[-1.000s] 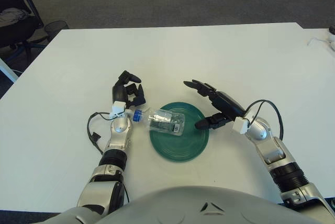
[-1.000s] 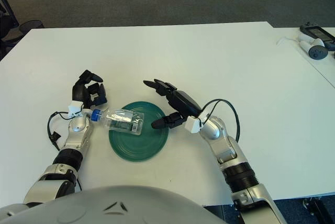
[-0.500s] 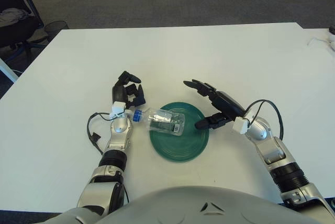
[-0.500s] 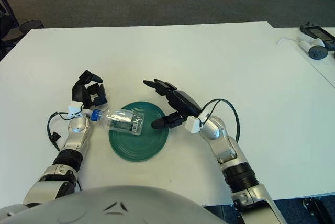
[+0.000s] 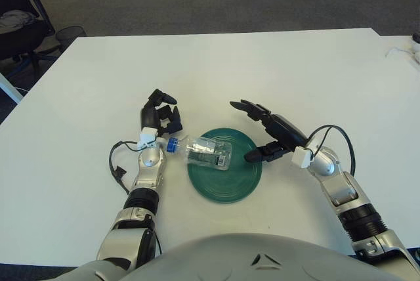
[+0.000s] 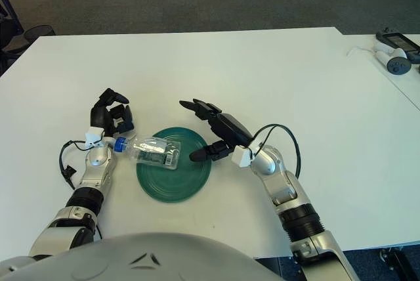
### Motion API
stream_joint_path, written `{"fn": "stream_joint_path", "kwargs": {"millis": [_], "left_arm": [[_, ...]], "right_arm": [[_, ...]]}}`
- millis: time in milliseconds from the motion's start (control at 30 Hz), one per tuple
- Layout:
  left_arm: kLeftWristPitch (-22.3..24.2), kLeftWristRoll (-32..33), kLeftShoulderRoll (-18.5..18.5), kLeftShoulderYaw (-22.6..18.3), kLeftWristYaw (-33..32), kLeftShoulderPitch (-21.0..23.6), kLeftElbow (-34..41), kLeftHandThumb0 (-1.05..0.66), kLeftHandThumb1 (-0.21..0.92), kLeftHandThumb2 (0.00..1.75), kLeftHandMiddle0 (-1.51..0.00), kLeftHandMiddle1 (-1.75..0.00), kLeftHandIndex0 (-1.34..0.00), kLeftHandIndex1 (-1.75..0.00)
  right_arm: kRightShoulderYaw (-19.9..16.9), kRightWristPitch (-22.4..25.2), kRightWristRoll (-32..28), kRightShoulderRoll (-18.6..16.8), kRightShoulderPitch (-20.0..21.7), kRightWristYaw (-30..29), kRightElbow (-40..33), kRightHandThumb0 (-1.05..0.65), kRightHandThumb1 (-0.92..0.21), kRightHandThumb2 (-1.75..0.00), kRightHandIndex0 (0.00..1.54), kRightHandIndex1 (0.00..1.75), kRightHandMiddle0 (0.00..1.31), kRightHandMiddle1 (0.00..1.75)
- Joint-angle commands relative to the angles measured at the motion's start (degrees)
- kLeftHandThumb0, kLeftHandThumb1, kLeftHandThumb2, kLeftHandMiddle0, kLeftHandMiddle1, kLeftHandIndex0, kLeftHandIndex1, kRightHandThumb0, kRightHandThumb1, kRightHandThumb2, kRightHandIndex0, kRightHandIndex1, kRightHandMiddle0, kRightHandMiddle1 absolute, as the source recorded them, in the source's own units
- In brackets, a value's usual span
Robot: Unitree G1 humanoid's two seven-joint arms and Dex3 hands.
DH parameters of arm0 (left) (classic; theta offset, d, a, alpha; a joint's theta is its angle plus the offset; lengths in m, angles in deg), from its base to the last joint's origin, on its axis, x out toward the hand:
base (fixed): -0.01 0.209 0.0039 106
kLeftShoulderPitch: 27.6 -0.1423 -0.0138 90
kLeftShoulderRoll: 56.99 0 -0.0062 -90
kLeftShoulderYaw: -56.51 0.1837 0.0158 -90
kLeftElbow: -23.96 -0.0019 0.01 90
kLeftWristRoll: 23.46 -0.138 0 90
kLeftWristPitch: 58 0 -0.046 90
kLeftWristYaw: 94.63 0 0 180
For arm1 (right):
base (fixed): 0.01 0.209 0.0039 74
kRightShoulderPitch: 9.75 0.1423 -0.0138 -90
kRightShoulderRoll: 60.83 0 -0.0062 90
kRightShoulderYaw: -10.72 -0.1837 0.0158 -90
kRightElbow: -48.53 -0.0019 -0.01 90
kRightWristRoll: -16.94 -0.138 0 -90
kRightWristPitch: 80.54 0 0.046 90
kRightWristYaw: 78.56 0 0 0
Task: Put the bottle into the plate.
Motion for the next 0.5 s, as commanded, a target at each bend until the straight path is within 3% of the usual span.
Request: {"fn": "stream_joint_path", "kwargs": {"millis": [0, 467], "left_arm": [[-0.5, -0.6, -0.4, 0.1, 0.3, -4.0, -3.6, -0.5, 0.22, 1.43, -1.22, -1.75, -0.68, -1.75], [-1.0, -0.1, -0.6, 0.0, 0.6, -3.2, -4.6, -0.5, 0.23, 1.42, -1.22, -1.75, -0.68, -1.75]], "right_arm": [[-0.1, 0.2, -0.6, -0.1, 0.2, 0.4, -0.2, -1.05, -0.92, -0.28, 0.07, 0.06, 0.0, 0.29], [-0.1, 0.0, -0.7, -0.1, 0.8, 0.4, 0.7, -1.05, -0.92, -0.28, 0.07, 0.06, 0.0, 0.29]]}}
